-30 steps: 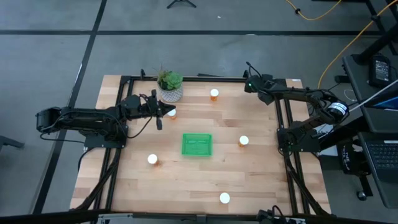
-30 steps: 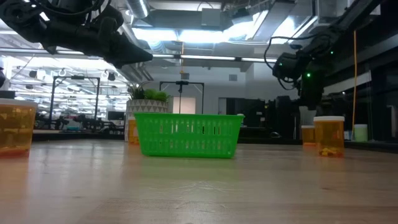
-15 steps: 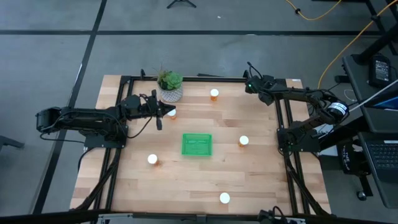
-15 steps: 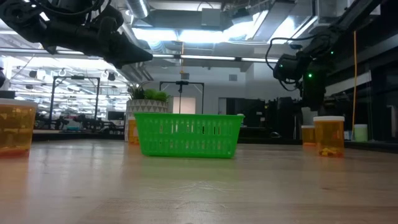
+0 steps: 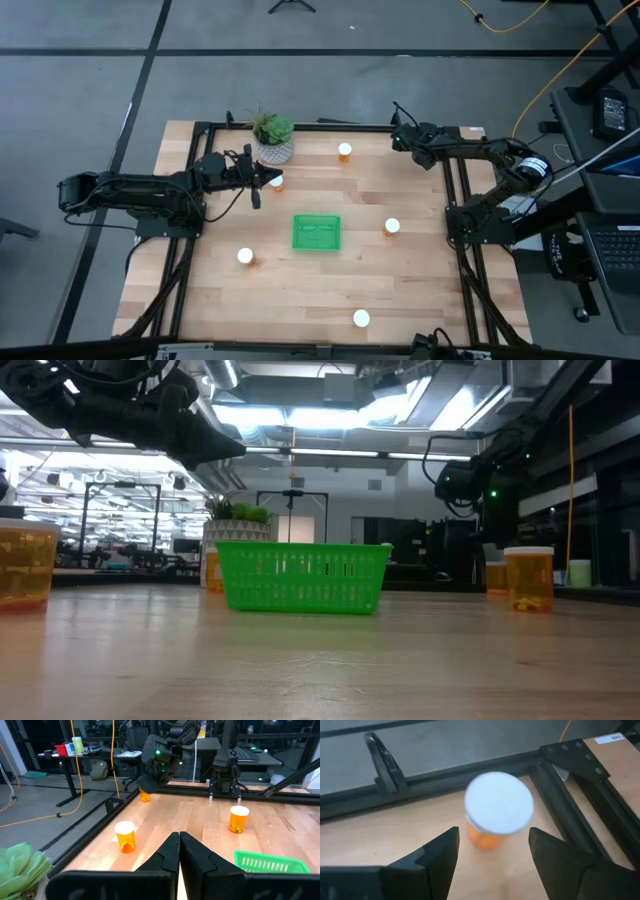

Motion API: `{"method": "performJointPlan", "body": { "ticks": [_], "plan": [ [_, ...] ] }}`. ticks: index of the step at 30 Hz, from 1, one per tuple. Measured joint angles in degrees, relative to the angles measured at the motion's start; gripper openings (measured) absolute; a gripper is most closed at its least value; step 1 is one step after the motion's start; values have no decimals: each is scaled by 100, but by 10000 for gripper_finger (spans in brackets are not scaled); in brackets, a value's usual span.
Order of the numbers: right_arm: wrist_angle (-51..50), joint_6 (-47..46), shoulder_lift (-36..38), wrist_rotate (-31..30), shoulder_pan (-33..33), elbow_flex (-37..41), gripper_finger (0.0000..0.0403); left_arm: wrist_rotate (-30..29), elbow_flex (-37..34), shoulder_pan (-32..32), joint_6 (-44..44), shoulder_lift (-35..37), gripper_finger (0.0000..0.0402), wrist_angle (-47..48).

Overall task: Pick and place pill bottles into a basket
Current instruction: Put the orange medicine bottle into the green bin

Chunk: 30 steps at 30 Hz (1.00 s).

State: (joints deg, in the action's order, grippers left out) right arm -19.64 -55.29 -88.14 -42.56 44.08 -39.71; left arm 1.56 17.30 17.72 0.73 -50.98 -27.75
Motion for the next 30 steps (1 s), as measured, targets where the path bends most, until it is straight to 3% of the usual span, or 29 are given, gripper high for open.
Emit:
{"method": "performJointPlan", "body": {
  "ticks": [7,30],
  "plan": [
    [246,10,-176,-272,16,-2,243,2,0,1,-2,0,6,-34],
    [540,142,-219,-291,189,-2,243,2,0,0,-19,0,6,-34]
  ]
}}
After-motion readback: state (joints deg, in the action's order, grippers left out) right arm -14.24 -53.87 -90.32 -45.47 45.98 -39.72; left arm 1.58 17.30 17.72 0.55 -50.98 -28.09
